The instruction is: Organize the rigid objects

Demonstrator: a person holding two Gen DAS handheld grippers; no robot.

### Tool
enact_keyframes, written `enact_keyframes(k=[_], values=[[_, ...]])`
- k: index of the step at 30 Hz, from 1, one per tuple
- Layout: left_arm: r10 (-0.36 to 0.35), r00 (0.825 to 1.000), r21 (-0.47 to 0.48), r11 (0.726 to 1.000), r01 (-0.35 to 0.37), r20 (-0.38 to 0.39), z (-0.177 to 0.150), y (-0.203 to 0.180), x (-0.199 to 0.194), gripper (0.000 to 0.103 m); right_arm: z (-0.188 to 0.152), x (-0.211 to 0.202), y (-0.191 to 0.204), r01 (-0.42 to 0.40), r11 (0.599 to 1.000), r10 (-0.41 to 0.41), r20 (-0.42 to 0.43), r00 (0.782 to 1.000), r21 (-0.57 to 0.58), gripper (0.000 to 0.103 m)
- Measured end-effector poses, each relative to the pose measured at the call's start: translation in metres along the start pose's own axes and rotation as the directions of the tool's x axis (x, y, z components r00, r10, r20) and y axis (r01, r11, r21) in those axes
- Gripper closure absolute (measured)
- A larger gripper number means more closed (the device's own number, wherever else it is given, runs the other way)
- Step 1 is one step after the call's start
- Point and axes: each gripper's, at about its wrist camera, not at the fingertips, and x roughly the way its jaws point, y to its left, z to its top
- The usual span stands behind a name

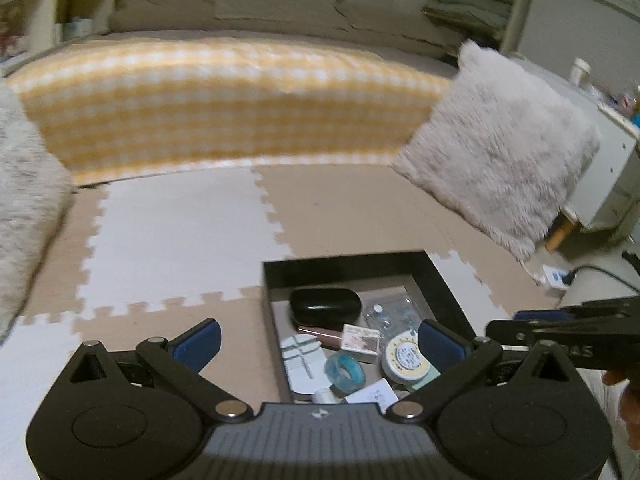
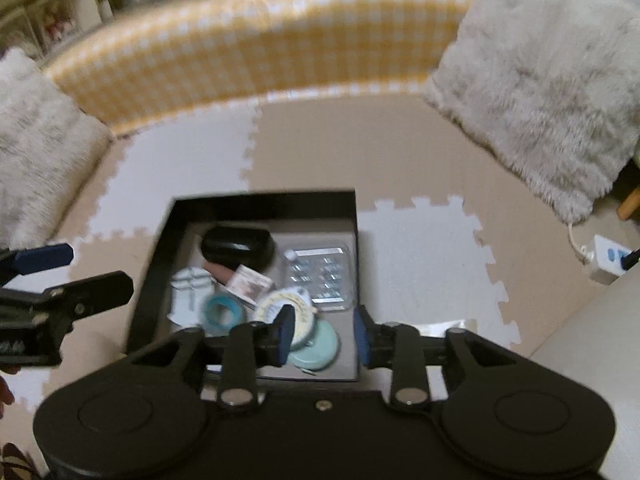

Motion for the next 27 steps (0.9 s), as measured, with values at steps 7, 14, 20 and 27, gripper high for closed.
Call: enact_keyframes(k=[7,14,20,27], values=[[0.066,0.997,-0.023,0.998,-0.065,0.051,0.002,0.003,-0.051,0.000,-0.007,-0.059,0.012,-0.024,1.000,0.023,0.108,0.994,0.009,0.052],[0.122,0.987,-0.016,0.993,-0.121,0.106,-0.012,0.003,-0.099,0.000,-0.023,-0.108,0.017,-0.022,1.000,0.022,0.204,0.979,-0.003,0.038],[0.135,0.980,-0.013,0.991,-0.134,0.145,-0.031,-0.001,-0.128,0.000,-0.047,-0.133,0.021,0.005,1.000,0.001,0.238,0.971,-0.022,0.026],[0.185,0.966,0.014,0.982,-0.191,0.183,-0.054,-0.007,-0.147,0.000,-0.071,-0.154,0.027,0.019,0.999,-0.011,0.283,0.959,-0.026,0.013]])
